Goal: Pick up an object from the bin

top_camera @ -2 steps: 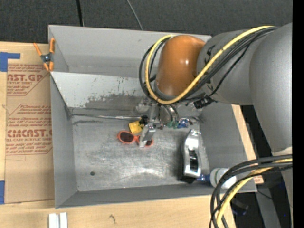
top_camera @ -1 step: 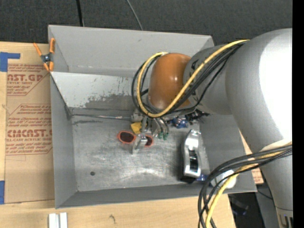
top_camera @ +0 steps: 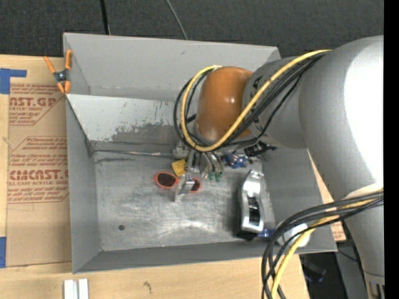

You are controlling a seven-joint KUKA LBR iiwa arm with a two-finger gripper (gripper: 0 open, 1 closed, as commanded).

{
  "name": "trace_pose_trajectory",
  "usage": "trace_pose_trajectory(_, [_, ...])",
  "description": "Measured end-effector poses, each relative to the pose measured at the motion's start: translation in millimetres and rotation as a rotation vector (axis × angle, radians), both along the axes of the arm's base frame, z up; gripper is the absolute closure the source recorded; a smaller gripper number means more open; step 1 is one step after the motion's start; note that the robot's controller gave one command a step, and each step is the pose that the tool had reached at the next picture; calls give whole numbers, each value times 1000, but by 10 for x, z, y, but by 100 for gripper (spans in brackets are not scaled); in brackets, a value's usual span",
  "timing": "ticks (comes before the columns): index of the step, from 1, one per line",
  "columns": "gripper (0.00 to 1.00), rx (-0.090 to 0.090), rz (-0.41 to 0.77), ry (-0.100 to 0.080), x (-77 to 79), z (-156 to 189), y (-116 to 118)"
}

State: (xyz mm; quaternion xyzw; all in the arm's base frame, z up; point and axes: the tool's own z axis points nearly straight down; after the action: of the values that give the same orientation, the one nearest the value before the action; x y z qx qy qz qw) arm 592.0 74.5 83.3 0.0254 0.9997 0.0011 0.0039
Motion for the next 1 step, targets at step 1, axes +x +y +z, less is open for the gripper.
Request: trace_pose_trajectory(1, [0,-1,2,6,-4,-72,8])
